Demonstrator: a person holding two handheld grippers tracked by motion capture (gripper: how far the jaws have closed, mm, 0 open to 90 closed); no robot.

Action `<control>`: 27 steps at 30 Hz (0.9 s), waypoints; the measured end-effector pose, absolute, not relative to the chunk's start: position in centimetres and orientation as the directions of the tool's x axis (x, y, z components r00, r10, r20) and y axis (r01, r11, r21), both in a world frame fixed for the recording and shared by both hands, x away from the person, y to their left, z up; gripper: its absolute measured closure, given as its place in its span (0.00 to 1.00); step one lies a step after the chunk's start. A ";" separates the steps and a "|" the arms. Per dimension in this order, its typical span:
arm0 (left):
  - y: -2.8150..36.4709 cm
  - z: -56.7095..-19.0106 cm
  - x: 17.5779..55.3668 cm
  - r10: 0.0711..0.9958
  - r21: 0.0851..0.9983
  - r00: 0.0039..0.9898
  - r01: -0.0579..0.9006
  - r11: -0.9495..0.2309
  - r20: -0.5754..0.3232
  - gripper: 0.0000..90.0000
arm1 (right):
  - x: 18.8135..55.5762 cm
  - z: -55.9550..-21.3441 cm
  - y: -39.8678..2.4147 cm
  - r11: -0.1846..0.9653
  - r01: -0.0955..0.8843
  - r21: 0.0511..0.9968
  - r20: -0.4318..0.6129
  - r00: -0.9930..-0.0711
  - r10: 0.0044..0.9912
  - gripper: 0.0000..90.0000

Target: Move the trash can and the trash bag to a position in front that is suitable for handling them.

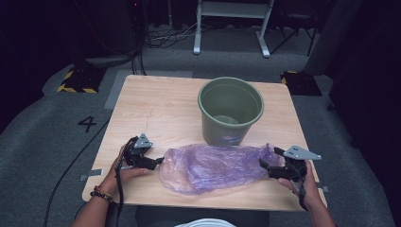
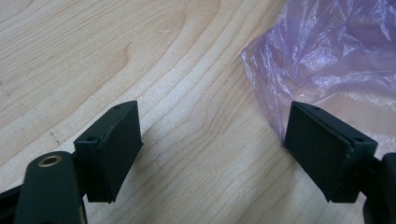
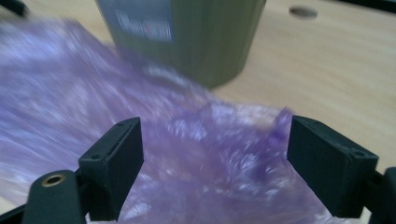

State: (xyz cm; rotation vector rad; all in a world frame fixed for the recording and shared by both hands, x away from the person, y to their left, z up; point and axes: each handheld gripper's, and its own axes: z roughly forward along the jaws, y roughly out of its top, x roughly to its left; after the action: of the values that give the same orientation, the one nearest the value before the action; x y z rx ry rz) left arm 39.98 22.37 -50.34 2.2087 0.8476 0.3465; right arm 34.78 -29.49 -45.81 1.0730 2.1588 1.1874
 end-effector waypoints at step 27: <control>22.4 -50.3 40.0 0.662 0.718 0.750 0.464 -0.518 -0.007 0.21 | 39.6 -50.2 -29.6 0.380 0.539 0.751 0.001 -0.577 0.817 0.39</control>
State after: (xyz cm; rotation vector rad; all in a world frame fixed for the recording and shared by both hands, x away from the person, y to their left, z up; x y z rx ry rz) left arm 40.03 22.38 -50.34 2.2126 0.8408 0.3469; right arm 39.56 -29.63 -50.19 1.1784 2.2743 1.0297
